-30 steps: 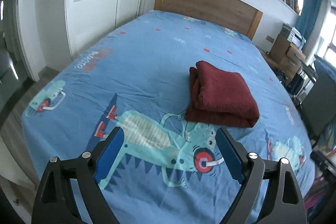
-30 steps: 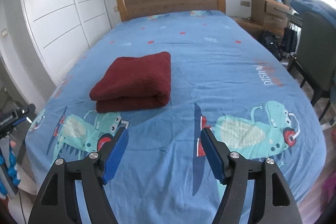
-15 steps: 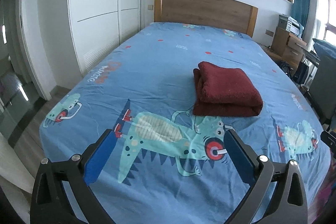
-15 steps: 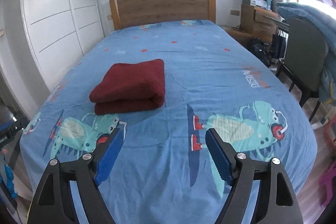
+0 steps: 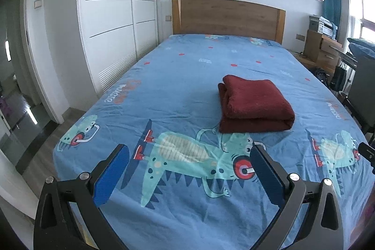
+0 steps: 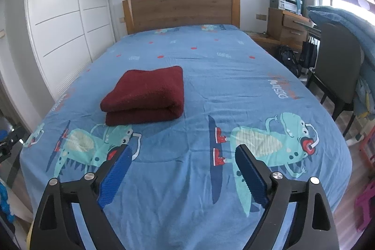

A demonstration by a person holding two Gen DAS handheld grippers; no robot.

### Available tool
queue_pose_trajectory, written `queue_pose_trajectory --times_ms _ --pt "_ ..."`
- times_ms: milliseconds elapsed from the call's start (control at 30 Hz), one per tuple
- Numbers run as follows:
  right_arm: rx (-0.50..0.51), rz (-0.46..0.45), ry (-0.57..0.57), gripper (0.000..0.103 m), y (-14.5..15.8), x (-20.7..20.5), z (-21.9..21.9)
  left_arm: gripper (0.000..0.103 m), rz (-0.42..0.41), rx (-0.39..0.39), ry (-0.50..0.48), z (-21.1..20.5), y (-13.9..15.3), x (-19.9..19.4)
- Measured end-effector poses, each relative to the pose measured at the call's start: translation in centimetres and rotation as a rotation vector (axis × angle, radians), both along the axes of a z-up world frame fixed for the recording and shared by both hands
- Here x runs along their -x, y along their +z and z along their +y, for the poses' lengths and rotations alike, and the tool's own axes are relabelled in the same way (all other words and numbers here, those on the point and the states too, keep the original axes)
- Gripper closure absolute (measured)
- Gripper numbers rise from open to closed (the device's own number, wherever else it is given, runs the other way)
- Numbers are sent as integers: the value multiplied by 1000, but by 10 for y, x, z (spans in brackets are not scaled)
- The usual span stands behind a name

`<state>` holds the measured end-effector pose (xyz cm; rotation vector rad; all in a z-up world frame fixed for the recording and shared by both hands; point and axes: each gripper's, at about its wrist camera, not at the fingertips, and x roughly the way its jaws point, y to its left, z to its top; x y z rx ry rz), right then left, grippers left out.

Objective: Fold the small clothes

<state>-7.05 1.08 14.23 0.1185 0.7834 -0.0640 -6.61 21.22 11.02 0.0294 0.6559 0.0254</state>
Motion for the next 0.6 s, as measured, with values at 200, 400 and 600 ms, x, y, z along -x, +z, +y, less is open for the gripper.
queue_pose_trajectory --times_ms 200,400,600 --pt "10 -5 -2 2 -3 2 1 2 -5 -2 -10 -5 -3 3" --pt "15 -3 -9 1 -5 2 -3 2 -15 -24 -10 -13 -3 4" --pt "22 -2 -15 1 -8 3 -2 1 -18 -48 -7 -21 -5 4"
